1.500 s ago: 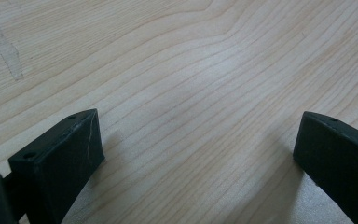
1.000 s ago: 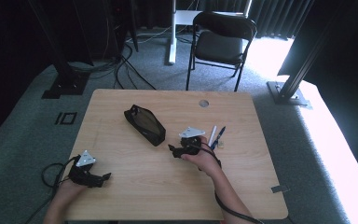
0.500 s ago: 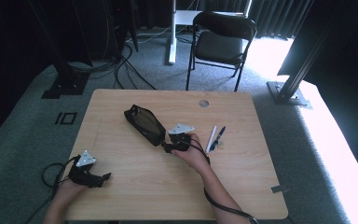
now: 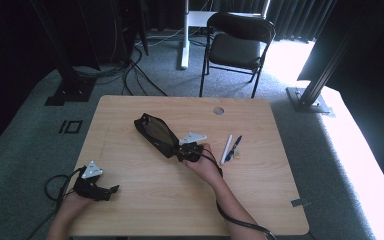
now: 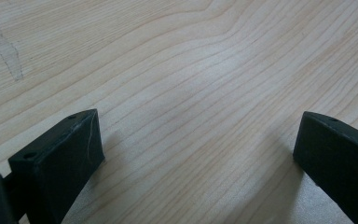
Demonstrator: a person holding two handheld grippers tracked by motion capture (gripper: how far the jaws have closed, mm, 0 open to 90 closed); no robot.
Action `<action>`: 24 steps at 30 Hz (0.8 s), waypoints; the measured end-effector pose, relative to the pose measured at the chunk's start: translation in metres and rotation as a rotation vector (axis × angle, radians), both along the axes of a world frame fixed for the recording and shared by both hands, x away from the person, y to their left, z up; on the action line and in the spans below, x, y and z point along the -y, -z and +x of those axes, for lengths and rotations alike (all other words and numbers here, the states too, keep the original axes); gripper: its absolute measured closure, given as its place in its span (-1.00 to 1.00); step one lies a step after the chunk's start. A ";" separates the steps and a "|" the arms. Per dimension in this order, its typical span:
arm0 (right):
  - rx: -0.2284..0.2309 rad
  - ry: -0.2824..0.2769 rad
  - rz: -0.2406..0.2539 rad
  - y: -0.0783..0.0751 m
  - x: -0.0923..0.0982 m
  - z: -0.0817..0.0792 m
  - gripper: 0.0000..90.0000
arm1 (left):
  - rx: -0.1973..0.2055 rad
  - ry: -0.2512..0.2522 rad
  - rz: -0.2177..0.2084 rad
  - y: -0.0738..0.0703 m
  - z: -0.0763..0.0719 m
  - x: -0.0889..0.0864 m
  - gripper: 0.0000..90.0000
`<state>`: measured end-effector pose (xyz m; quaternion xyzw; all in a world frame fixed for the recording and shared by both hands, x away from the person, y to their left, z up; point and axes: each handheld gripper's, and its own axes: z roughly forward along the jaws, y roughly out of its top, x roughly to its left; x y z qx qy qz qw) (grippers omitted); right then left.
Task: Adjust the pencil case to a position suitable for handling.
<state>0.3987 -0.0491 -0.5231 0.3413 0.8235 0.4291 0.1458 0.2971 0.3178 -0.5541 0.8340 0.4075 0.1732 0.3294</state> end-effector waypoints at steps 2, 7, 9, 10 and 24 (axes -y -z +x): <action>-0.012 -0.004 -0.014 -0.001 0.006 -0.007 0.62 | 0.000 0.000 0.000 0.000 0.000 0.000 -0.97; -0.015 -0.012 -0.025 -0.003 0.021 -0.023 0.62 | 0.000 0.000 0.000 0.000 0.000 0.000 -0.97; -0.021 -0.007 -0.026 -0.002 0.028 -0.028 0.62 | 0.000 0.000 0.000 0.000 0.000 0.000 -0.96; -0.021 -0.007 -0.026 -0.002 0.028 -0.028 0.62 | 0.000 0.000 0.000 0.000 0.000 0.000 -0.96; -0.051 -0.006 -0.019 -0.002 0.076 -0.074 0.62 | 0.000 -0.003 -0.001 0.000 0.000 0.000 -0.96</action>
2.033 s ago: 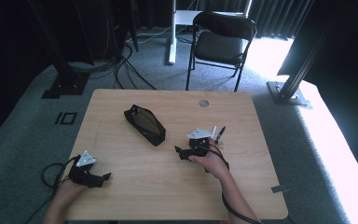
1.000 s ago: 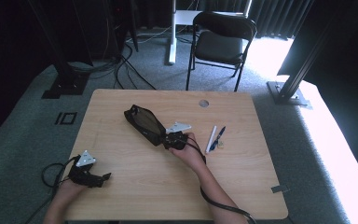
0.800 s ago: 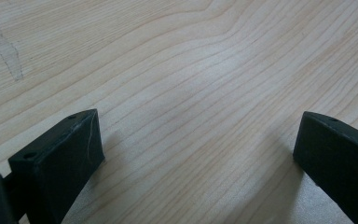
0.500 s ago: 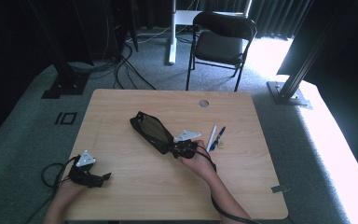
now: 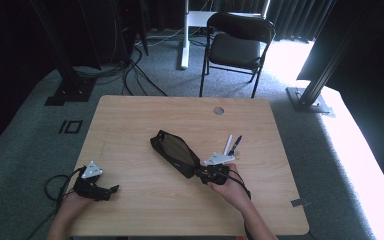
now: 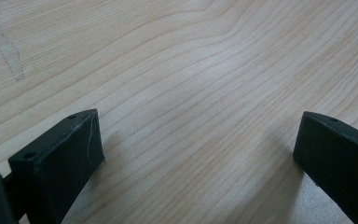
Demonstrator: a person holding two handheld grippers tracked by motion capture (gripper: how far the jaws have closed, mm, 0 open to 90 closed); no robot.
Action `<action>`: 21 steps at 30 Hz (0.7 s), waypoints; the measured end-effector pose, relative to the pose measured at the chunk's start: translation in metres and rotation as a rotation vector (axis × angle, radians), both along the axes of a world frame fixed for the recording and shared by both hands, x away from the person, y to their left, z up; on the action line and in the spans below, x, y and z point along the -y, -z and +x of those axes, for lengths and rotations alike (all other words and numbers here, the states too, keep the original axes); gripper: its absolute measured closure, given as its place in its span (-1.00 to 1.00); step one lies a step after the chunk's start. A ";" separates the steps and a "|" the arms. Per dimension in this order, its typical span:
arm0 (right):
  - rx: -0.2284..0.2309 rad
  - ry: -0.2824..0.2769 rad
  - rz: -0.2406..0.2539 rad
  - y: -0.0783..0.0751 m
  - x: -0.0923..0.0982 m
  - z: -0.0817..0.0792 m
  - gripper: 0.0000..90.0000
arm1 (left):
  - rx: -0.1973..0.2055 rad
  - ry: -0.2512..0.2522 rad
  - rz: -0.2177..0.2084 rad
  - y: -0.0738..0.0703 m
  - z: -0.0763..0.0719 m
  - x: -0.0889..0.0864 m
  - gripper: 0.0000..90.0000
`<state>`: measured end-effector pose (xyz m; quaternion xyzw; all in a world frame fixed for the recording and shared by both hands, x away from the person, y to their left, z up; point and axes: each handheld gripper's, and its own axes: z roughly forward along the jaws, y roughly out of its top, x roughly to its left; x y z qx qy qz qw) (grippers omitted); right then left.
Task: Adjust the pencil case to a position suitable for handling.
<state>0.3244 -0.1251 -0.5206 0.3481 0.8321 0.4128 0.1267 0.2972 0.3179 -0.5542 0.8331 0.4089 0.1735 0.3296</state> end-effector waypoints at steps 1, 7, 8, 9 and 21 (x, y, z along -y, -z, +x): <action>-0.012 0.009 0.005 0.000 0.009 -0.008 0.62 | 0.000 0.000 0.001 0.000 0.000 0.000 -0.97; -0.015 0.023 0.003 0.001 0.031 -0.027 0.62 | 0.000 -0.001 0.000 0.000 0.000 0.000 -0.97; -0.016 0.031 0.008 0.001 0.034 -0.030 0.62 | 0.000 -0.001 0.000 0.000 0.000 0.000 -0.97; -0.019 0.027 0.003 0.001 0.037 -0.033 0.62 | 0.000 -0.001 0.000 0.000 0.000 0.000 -0.96; -0.037 0.036 0.021 0.003 0.065 -0.062 0.61 | 0.001 -0.003 0.000 0.000 0.000 0.000 -0.96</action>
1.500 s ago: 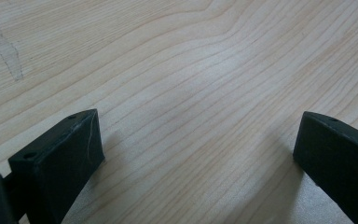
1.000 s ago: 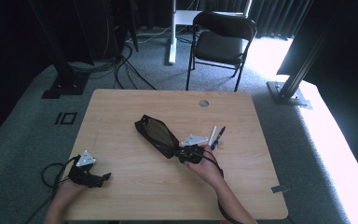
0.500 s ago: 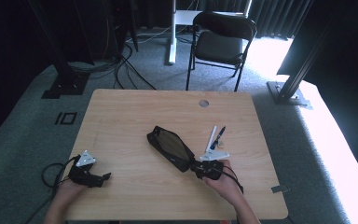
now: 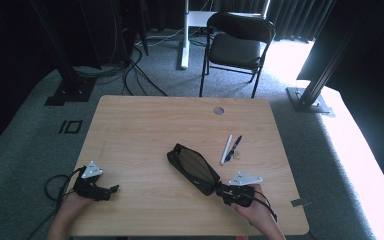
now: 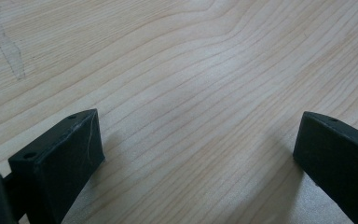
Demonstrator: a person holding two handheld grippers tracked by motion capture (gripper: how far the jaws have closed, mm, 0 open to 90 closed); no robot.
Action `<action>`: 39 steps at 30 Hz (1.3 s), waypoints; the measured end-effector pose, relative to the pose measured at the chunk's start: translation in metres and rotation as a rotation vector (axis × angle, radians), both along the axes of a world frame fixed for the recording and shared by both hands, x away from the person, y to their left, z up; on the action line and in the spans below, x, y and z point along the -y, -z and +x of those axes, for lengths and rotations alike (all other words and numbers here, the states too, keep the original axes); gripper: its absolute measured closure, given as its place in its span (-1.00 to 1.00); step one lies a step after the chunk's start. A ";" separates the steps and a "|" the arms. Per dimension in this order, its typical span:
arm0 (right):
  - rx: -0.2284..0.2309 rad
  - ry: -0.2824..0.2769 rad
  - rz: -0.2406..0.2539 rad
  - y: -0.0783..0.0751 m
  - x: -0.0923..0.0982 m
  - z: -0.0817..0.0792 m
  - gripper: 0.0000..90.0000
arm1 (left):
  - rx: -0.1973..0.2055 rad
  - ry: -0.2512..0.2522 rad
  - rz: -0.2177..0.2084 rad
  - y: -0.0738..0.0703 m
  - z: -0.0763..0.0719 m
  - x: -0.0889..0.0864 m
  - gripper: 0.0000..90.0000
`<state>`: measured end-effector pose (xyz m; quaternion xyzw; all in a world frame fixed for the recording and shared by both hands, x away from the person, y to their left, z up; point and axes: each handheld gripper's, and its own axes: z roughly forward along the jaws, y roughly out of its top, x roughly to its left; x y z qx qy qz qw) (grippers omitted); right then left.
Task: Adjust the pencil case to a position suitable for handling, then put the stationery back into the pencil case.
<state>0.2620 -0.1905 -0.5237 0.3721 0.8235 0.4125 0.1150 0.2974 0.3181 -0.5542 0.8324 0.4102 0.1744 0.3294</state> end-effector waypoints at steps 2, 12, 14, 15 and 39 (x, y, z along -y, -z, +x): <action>-0.001 0.007 0.001 0.000 0.002 -0.001 0.59 | 0.000 0.000 0.000 0.000 0.000 0.000 -0.97; 0.066 0.111 0.026 -0.022 0.040 0.009 0.24 | 0.000 -0.001 0.001 0.000 0.000 0.000 -0.96; 0.075 0.176 0.023 -0.022 0.049 0.021 0.25 | -0.001 -0.001 0.001 0.000 0.000 0.000 -0.96; 0.072 0.200 0.006 -0.020 0.051 0.028 0.23 | 0.000 -0.001 0.001 0.000 0.000 0.000 -0.96; -0.042 0.469 -0.088 0.023 0.051 0.127 0.51 | -0.001 -0.002 0.002 0.000 0.000 0.000 -0.97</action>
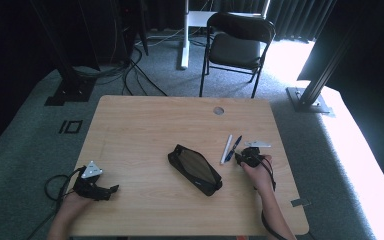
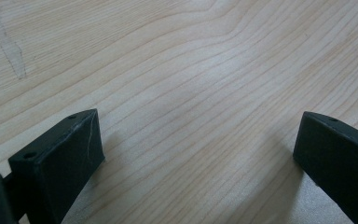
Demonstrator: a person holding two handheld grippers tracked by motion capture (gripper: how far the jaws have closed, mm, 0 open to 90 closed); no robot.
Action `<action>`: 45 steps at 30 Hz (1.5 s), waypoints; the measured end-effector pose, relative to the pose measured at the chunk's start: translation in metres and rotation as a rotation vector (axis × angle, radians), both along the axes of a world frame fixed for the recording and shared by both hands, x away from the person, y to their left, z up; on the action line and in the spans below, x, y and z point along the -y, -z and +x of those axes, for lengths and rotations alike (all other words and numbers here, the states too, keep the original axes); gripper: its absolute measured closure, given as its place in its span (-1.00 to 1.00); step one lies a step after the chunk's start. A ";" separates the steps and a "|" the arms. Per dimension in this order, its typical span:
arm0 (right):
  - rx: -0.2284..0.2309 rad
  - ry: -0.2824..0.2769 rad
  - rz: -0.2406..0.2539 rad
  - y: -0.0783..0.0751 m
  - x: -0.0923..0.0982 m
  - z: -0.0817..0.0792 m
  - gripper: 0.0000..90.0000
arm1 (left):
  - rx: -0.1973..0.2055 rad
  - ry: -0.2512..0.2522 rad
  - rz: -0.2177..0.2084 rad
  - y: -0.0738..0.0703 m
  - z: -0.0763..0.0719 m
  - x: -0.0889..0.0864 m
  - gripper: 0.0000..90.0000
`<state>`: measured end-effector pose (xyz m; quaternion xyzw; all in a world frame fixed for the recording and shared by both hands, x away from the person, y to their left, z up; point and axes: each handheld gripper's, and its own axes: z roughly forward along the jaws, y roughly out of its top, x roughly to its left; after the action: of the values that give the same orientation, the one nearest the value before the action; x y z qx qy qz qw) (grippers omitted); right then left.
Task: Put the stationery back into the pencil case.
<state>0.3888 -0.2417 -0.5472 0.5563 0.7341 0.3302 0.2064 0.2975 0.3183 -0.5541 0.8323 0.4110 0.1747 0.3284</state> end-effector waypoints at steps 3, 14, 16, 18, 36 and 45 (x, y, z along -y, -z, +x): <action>0.006 0.009 0.017 -0.004 0.005 -0.004 0.52 | 0.000 0.000 0.001 0.000 0.000 0.000 -0.97; 0.118 -0.078 0.062 -0.053 -0.005 -0.025 0.52 | 0.000 0.000 0.001 0.000 0.000 0.000 -0.96; 0.135 -0.120 0.072 -0.063 -0.013 -0.029 0.52 | 0.000 0.000 0.001 0.000 0.000 0.000 -0.97; 0.153 -0.154 0.081 -0.072 -0.022 -0.032 0.52 | 0.000 0.000 0.001 0.000 0.000 0.000 -0.96; 0.155 -0.427 0.121 -0.092 -0.103 -0.047 0.52 | 0.001 0.000 0.001 0.000 0.000 0.000 -0.96; 0.084 -0.505 0.060 -0.077 -0.134 -0.046 0.52 | 0.000 0.000 0.001 0.000 0.000 0.000 -0.96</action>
<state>0.3429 -0.1081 -0.4700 0.3470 0.8303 0.4159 0.1312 0.2976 0.3184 -0.5541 0.8324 0.4109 0.1751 0.3281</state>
